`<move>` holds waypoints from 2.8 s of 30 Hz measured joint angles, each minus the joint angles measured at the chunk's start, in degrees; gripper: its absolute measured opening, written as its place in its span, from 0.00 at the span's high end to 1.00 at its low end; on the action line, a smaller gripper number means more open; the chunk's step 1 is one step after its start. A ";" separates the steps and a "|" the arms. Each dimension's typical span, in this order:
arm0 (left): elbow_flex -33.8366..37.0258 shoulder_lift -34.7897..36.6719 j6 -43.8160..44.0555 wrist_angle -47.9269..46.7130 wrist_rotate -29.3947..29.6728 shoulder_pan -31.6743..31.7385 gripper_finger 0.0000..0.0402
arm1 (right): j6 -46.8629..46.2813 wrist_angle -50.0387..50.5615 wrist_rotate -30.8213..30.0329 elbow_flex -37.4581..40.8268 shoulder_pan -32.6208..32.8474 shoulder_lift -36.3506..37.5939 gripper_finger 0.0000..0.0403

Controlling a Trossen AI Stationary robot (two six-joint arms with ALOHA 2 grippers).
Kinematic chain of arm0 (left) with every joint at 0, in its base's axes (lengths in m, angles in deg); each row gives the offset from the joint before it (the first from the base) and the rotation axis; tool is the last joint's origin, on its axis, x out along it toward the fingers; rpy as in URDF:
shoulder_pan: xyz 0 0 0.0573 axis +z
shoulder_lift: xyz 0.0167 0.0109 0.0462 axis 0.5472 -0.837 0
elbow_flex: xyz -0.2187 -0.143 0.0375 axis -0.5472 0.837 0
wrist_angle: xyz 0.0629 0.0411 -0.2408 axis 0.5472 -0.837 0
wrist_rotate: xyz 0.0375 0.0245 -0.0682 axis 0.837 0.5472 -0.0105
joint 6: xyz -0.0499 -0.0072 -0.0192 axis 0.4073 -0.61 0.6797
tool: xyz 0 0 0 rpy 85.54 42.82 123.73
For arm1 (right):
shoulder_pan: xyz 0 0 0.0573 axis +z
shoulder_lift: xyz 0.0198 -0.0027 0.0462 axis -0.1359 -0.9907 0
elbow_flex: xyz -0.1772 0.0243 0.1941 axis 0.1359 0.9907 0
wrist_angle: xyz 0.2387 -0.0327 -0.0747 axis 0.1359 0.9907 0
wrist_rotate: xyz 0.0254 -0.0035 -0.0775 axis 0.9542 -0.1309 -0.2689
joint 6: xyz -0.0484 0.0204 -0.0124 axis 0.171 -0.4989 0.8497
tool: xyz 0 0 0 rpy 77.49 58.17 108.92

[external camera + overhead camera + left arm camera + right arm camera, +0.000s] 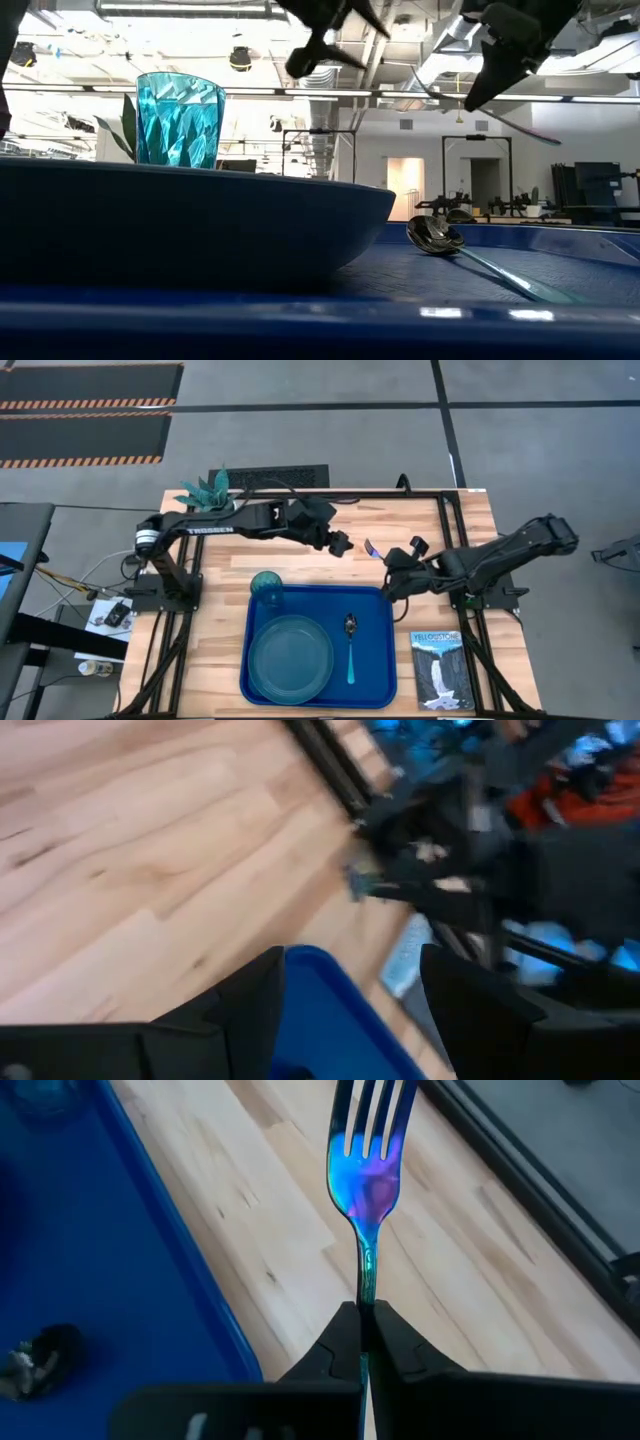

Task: Pick and place plate/cup/fork/spoon on tray
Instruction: Put the blue fork on the blue serving tray to the right of the blue spoon

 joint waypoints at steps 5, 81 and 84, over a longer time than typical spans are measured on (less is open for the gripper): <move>-0.05 -2.56 2.35 4.25 -1.17 0.46 0.45 | 1.12 0.35 0.23 -1.11 -0.30 -2.33 0.97; -0.01 -8.23 -10.23 1.86 -6.32 3.43 1.00 | 5.16 11.51 5.27 -12.56 4.82 -1.85 0.57; -0.02 -8.23 -13.26 0.08 -4.95 3.98 1.00 | 0.10 17.72 6.99 -14.70 8.20 1.18 0.53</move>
